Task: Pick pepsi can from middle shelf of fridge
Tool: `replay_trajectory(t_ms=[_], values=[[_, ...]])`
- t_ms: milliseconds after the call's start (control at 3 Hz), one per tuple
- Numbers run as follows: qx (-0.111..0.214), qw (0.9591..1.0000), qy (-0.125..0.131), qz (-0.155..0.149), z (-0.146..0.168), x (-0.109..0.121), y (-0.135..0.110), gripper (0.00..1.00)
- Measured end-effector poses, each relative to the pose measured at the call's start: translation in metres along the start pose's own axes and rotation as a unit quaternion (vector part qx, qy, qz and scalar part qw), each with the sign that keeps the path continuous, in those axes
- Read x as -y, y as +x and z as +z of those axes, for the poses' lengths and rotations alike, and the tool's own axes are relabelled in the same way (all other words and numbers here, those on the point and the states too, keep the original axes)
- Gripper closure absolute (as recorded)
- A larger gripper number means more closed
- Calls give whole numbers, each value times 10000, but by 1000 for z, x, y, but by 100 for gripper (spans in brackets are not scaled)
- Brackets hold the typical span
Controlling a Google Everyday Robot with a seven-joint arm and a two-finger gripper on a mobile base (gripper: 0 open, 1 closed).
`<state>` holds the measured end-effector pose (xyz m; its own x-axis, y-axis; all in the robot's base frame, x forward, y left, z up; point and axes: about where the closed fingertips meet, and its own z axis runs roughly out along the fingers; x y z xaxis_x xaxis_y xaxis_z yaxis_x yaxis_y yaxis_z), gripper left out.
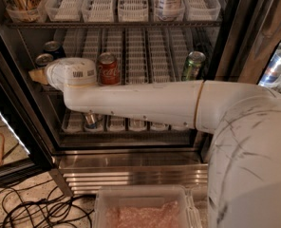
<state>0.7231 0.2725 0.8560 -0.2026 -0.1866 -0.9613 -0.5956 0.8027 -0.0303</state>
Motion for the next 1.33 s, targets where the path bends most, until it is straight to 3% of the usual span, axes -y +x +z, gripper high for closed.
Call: replay_trajectory(t_ms=[667, 1333], values=[[-73, 9999, 3, 68, 14, -1, 5, 18], [-25, 10000, -5, -3, 18, -6, 9, 59]])
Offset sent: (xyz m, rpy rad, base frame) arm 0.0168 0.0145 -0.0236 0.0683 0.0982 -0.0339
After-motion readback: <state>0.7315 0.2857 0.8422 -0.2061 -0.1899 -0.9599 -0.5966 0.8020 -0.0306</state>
